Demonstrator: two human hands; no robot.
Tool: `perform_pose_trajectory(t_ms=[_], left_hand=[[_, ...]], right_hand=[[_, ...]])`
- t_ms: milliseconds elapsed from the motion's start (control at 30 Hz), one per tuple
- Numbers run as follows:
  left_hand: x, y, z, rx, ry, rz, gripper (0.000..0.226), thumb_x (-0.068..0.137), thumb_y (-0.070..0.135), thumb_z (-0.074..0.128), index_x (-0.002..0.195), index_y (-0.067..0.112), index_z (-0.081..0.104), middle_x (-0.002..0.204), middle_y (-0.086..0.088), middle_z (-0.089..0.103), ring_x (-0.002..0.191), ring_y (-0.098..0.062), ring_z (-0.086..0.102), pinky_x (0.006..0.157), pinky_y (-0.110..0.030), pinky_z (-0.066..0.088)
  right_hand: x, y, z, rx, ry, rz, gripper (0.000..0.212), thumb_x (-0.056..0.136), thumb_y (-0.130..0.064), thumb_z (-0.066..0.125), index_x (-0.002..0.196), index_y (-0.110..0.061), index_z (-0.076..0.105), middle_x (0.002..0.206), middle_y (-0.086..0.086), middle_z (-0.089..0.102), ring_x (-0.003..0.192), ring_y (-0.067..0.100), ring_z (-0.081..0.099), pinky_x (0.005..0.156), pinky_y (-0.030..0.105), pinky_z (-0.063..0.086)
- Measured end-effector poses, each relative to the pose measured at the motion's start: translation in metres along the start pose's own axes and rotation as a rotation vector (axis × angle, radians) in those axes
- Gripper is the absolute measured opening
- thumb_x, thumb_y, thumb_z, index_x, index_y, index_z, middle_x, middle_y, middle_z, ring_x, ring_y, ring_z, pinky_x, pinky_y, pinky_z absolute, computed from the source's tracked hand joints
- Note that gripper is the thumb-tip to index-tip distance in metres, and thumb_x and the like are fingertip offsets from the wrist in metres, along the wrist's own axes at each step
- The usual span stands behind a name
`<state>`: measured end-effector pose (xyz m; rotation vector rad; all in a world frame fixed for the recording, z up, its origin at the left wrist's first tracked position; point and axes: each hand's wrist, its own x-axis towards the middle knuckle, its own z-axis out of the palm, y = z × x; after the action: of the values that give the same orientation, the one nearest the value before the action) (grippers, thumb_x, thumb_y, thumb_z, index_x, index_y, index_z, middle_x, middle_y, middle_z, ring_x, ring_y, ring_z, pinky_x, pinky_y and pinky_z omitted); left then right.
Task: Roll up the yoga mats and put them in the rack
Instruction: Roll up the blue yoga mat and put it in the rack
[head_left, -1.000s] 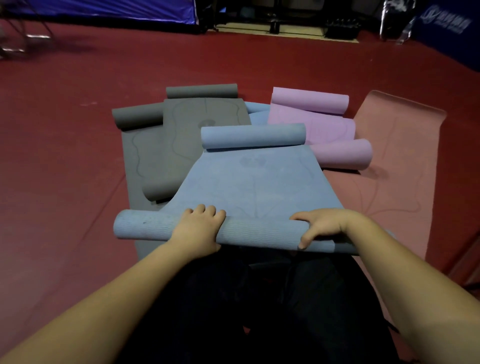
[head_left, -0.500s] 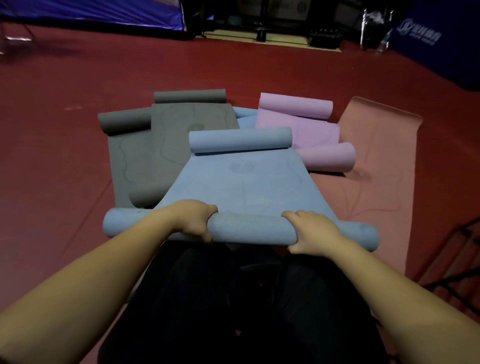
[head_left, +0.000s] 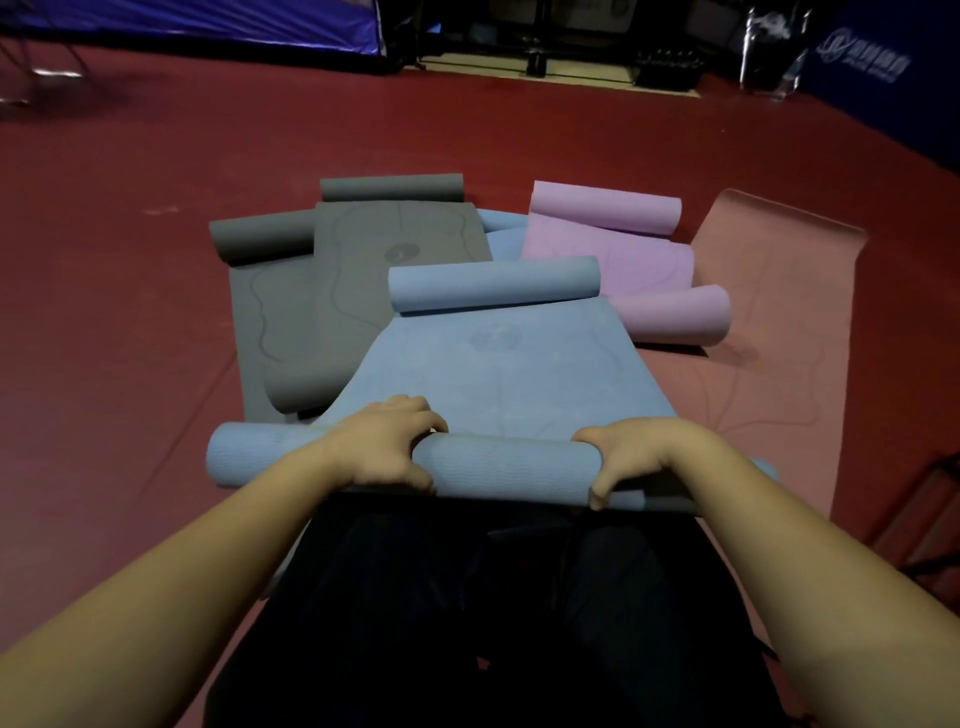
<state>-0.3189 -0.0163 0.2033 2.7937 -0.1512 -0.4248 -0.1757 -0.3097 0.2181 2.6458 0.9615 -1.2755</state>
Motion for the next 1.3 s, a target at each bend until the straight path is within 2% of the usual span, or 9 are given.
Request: perform_pose_trajectory(t_ms=[100, 233, 300, 400, 567, 767, 1000, 1167, 1300], left_hand=[[-0.014, 0.004, 0.022, 0.183, 0.199, 0.021, 0.079, 0.062, 0.068, 0.052, 0.132, 0.031, 0.05, 0.119, 0.01, 0.051, 0.108, -0.015, 0.049, 0.091, -0.034, 0.04], [-0.013, 0.013, 0.059, 0.443, 0.335, -0.085, 0.096, 0.05, 0.064, 0.079, 0.129, 0.016, 0.055, 0.11, -0.003, 0.062, 0.094, -0.028, 0.061, 0.086, -0.047, 0.048], [-0.008, 0.016, 0.061, 0.433, 0.356, -0.126, 0.082, 0.058, 0.056, 0.077, 0.126, 0.017, 0.055, 0.106, -0.003, 0.062, 0.093, -0.028, 0.06, 0.086, -0.045, 0.045], [-0.003, 0.019, 0.048, 0.403, 0.307, -0.139, 0.06, 0.073, 0.05, 0.062, 0.125, 0.023, 0.048, 0.109, 0.002, 0.057, 0.099, -0.024, 0.056, 0.087, -0.04, 0.039], [0.007, 0.016, 0.03, 0.354, 0.146, -0.137, 0.055, 0.075, 0.053, 0.061, 0.121, 0.027, 0.046, 0.111, 0.005, 0.057, 0.105, -0.021, 0.054, 0.087, -0.038, 0.04], [0.026, 0.008, 0.009, 0.168, -0.091, -0.159, 0.06, 0.067, 0.054, 0.073, 0.116, 0.029, 0.05, 0.109, 0.005, 0.063, 0.1, -0.021, 0.059, 0.081, -0.037, 0.047], [0.026, 0.017, -0.014, 0.042, -0.262, -0.152, 0.056, 0.067, 0.05, 0.08, 0.111, 0.028, 0.054, 0.101, 0.005, 0.063, 0.092, -0.018, 0.058, 0.072, -0.032, 0.042], [0.013, 0.016, -0.023, -0.135, -0.453, -0.166, 0.051, 0.069, 0.049, 0.082, 0.11, 0.029, 0.057, 0.11, 0.008, 0.061, 0.1, -0.012, 0.057, 0.082, -0.028, 0.044], [0.009, 0.009, -0.015, -0.188, -0.296, -0.121, 0.068, 0.06, 0.059, 0.079, 0.117, 0.029, 0.059, 0.114, 0.011, 0.055, 0.108, -0.012, 0.051, 0.095, -0.032, 0.044]], right_hand=[[0.009, 0.005, -0.007, 0.078, -0.083, 0.003, 0.062, 0.067, -0.036, 0.083, 0.121, -0.031, 0.053, 0.117, -0.005, 0.059, 0.107, 0.016, 0.057, 0.086, 0.027, 0.046], [0.016, 0.006, -0.011, 0.155, -0.144, -0.008, 0.066, 0.058, -0.038, 0.084, 0.117, -0.03, 0.056, 0.115, -0.006, 0.062, 0.106, 0.015, 0.059, 0.088, 0.026, 0.048], [0.019, 0.007, -0.01, 0.175, -0.139, -0.019, 0.071, 0.05, -0.043, 0.083, 0.114, -0.033, 0.056, 0.117, -0.005, 0.063, 0.107, 0.015, 0.06, 0.094, 0.029, 0.049], [0.015, 0.01, -0.006, 0.167, -0.087, -0.036, 0.067, 0.063, -0.041, 0.084, 0.122, -0.036, 0.053, 0.123, -0.006, 0.06, 0.111, 0.015, 0.057, 0.098, 0.03, 0.046], [0.001, 0.013, 0.018, 0.009, 0.231, -0.113, 0.087, 0.07, -0.053, 0.08, 0.143, -0.032, 0.04, 0.135, -0.007, 0.047, 0.122, 0.014, 0.049, 0.104, 0.03, 0.039], [0.004, 0.001, 0.067, -0.302, 0.667, 0.045, 0.095, 0.069, -0.063, 0.071, 0.149, -0.032, 0.029, 0.134, -0.003, 0.05, 0.122, 0.022, 0.051, 0.101, 0.035, 0.037], [-0.01, 0.008, 0.042, -0.205, 0.501, -0.035, 0.083, 0.066, -0.063, 0.072, 0.137, -0.035, 0.04, 0.123, -0.002, 0.061, 0.109, 0.023, 0.059, 0.086, 0.034, 0.048], [-0.029, 0.001, 0.025, -0.11, 0.29, -0.079, 0.072, 0.063, -0.061, 0.077, 0.125, -0.039, 0.048, 0.106, -0.009, 0.064, 0.094, 0.016, 0.059, 0.076, 0.03, 0.044], [-0.019, -0.001, 0.011, 0.003, 0.127, -0.067, 0.061, 0.064, -0.053, 0.082, 0.116, -0.038, 0.053, 0.106, -0.012, 0.06, 0.097, 0.014, 0.057, 0.079, 0.029, 0.042]])
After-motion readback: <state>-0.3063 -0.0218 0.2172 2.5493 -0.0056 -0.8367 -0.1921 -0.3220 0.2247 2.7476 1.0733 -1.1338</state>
